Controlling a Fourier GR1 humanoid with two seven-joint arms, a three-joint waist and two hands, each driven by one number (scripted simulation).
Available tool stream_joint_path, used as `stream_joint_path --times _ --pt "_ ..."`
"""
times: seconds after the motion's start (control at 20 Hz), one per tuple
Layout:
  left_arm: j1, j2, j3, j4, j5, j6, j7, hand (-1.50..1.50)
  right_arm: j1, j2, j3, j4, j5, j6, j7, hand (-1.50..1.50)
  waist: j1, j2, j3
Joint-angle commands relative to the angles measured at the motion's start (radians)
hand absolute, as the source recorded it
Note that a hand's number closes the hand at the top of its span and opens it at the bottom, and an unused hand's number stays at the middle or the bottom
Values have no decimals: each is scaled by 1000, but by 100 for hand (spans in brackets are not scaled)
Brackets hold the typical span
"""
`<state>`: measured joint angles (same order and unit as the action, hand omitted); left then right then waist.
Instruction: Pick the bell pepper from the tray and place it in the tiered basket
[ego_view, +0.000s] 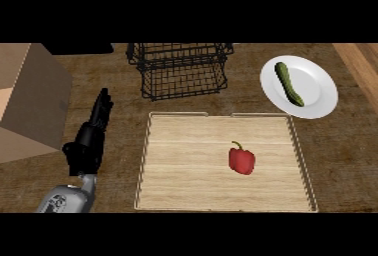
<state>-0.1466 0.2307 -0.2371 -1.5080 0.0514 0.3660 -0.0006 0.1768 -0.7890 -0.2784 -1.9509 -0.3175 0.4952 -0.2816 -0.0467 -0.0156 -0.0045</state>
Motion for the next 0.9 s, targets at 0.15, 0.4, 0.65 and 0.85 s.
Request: stream_joint_path --times 0.15,0.4,0.65,0.85 --pt "-9 0 4 10 -11 0 1 0 60 -97 29 -376 290 -118 286 -150 10 7 -1" --pt "22 -11 -15 -53 -9 -17 -6 0 46 -97 151 -595 346 -146 627 -150 52 13 1" --pt "-61 -11 9 9 -32 -31 29 0 -71 -82 356 -670 414 -158 863 -150 56 18 2" --pt "-2 -21 4 -17 -38 -38 22 0 -164 -68 425 -635 432 -139 931 -150 54 15 3"
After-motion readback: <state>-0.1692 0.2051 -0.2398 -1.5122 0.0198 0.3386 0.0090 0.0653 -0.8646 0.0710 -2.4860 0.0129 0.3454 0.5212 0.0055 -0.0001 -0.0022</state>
